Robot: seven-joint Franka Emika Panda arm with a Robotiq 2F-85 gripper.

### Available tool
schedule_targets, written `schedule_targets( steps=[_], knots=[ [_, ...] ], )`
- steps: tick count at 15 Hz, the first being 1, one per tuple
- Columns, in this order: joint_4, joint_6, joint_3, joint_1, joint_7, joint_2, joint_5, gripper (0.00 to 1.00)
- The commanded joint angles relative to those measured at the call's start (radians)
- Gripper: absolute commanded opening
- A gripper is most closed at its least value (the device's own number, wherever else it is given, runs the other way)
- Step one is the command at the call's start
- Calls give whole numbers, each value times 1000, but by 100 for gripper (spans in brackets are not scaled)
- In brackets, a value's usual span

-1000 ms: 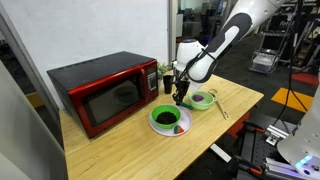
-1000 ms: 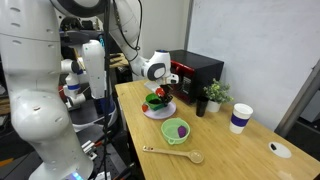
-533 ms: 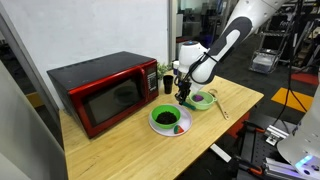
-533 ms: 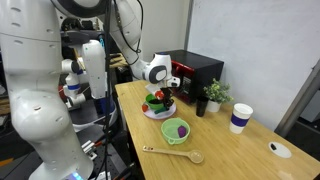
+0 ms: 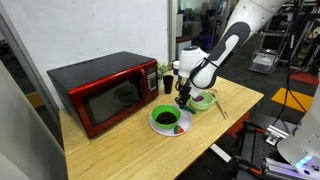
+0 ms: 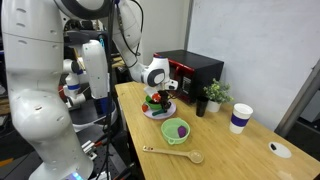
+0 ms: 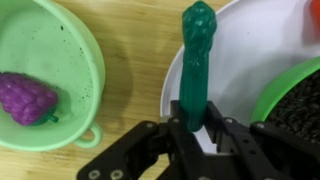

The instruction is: Close the microwave door, move the white plate to the right, remove the zucchini and purple grapes from the green pot and place them on the white plate

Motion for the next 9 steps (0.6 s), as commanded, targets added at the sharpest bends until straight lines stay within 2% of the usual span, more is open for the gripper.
schedule_targets(
  steps=[1,6,7,8,9],
  knots=[
    [-11,64,-25,39,62,28,-14,7],
    [-8,101,-52,83,113,44,-16,7],
    [-9,108,-58,90,119,46,-17,17],
    [-6,109,-66,98,125,47,-19,52],
    [-6,112,-72,103,129,49,-19,53]
  ],
)
